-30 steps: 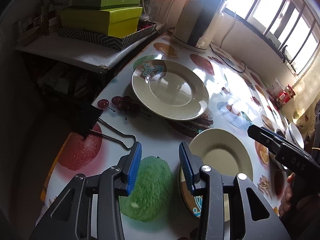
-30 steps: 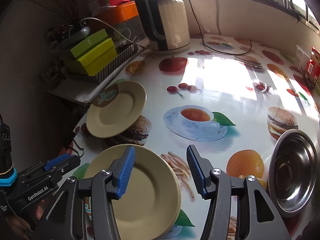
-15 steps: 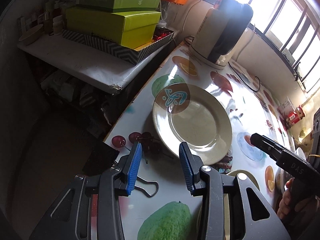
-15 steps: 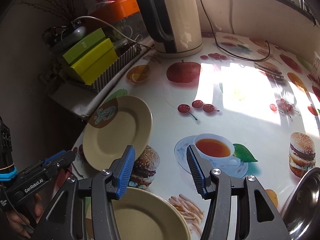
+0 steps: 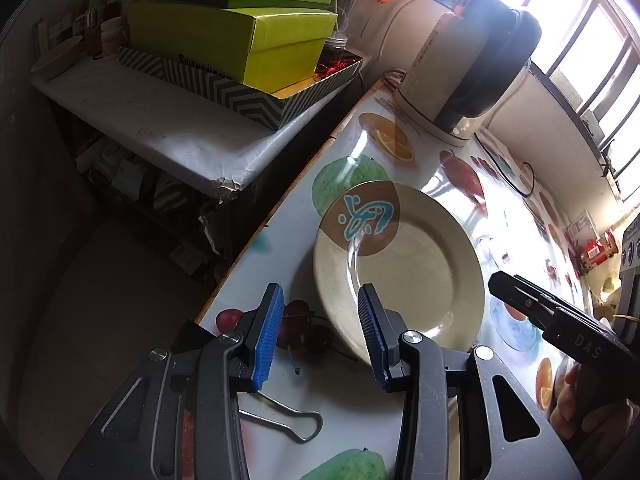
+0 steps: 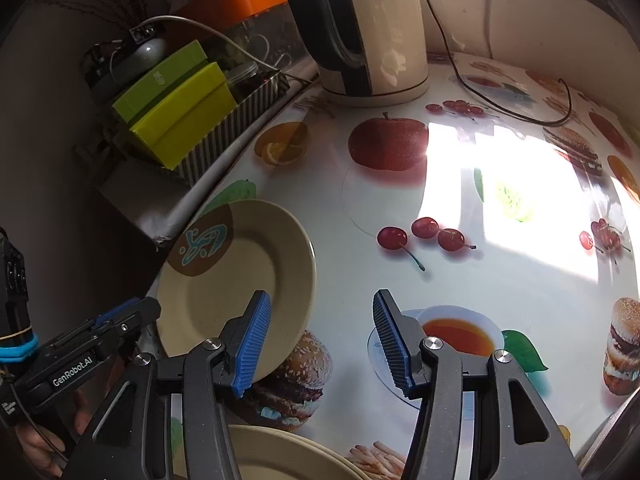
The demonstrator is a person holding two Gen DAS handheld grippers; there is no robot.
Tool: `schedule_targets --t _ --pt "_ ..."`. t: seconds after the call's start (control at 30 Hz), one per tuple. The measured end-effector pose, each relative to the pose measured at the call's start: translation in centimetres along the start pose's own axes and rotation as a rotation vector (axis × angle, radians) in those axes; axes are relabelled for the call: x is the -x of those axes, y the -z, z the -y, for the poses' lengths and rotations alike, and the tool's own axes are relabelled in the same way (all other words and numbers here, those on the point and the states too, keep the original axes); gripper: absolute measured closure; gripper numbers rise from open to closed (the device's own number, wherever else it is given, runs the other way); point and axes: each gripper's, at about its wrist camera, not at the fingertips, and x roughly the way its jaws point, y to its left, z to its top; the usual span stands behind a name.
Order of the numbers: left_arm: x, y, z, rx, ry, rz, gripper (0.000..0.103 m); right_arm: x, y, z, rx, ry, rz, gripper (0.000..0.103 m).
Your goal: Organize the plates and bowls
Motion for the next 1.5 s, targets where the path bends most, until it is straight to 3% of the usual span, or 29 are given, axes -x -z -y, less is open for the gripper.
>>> schedule_targets --t 0.33,0.63,0.73,0.97,1.17,1.5 --pt "-1.2 -0.6 -0.1 0.018 0.014 -0.014 0.063 -1.9 -0.8 -0.1 -0.010 -0.019 -0.034 0.055" --pt "-1.6 -0.8 0.2 0.011 0.014 -0.011 0.063 -2.8 -1.0 0.0 -0.018 -0.037 -0.050 0.067" --pt "-1.8 -0.8 0.1 0.015 0.023 -0.015 0.071 -2.9 -0.9 0.0 -0.022 -0.046 -0.053 0.070" --pt "-1.9 -0.7 0.1 0.014 0.017 -0.012 0.075 -3.0 -0.9 -0.5 -0.012 -0.061 -0.048 0.080" --pt "-2.0 -0.7 0.4 -0.002 0.019 -0.011 0.081 -3.0 -0.9 -0.7 -0.010 -0.066 -0.046 0.082" --pt "-1.9 -0.7 0.5 -0.004 0.009 -0.010 0.081 -2.9 -0.8 -0.8 -0.008 -0.056 -0.040 0.082"
